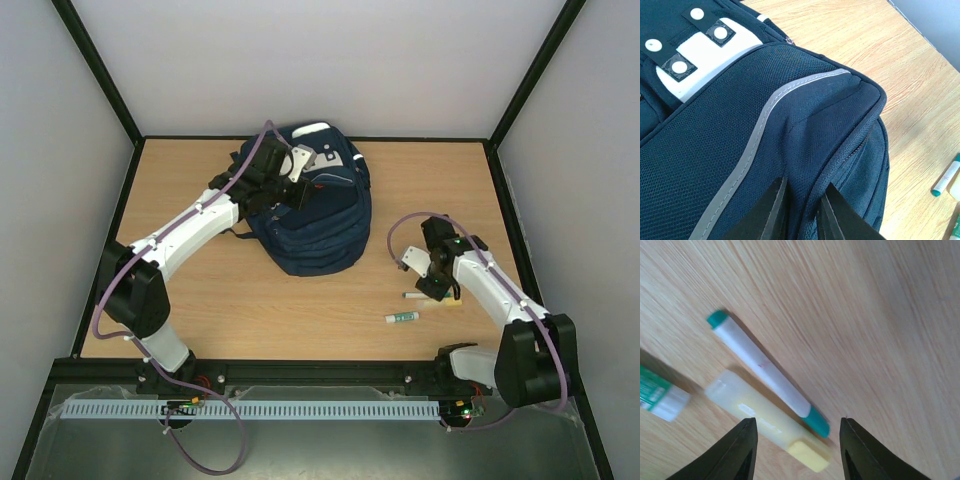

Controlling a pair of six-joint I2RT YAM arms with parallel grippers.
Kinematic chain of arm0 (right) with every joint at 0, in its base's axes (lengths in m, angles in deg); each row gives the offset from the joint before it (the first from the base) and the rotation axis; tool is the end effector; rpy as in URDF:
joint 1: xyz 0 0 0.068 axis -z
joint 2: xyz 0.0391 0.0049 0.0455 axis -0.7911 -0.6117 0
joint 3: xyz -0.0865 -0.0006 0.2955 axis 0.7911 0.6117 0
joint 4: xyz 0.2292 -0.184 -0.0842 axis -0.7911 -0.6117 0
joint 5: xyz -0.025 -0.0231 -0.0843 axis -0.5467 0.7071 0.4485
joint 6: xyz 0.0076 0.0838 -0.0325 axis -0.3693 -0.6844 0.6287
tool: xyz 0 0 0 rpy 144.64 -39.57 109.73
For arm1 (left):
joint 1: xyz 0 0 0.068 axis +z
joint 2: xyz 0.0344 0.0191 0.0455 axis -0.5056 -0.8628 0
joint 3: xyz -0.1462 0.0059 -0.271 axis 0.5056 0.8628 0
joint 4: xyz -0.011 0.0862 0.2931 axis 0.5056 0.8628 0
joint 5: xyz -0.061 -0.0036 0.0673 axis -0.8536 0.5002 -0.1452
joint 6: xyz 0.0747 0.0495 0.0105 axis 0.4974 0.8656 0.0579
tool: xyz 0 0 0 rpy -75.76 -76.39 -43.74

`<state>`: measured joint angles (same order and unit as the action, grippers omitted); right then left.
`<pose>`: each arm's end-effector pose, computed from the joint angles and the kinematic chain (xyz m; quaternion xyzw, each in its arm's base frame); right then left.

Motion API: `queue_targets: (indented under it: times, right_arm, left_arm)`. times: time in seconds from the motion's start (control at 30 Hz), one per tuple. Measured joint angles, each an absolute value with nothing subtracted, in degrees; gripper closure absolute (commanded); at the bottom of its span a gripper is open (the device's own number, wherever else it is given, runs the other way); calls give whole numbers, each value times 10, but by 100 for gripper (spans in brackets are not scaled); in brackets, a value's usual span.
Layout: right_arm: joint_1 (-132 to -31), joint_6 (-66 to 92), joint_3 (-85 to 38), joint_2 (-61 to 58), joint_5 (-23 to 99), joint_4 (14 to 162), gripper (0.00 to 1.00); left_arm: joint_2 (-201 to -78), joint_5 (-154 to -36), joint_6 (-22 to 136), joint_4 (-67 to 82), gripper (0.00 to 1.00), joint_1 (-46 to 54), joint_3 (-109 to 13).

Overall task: Pack the student bag
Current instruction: Pick up the stationery from the center of the board.

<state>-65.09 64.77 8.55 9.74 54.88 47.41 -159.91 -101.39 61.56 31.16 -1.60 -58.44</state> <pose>0.2596 0.0452 0.1753 -0.4588 0.8642 -0.1313 0.1595 0.3891 -0.2671 0.3205 0.2490 0.8428 -0.2611 0.3994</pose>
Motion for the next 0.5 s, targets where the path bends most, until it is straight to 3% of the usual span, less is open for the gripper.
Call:
queue_targets:
  times: [0.13, 0.5]
  right_arm:
    - [-622, 683, 87, 96, 563, 494, 66]
    - [-613, 711, 112, 75, 578, 530, 73]
  left_arm:
    - [-1599, -1014, 616, 312, 85, -16, -584]
    - [-1599, -1014, 616, 313, 84, -16, -584]
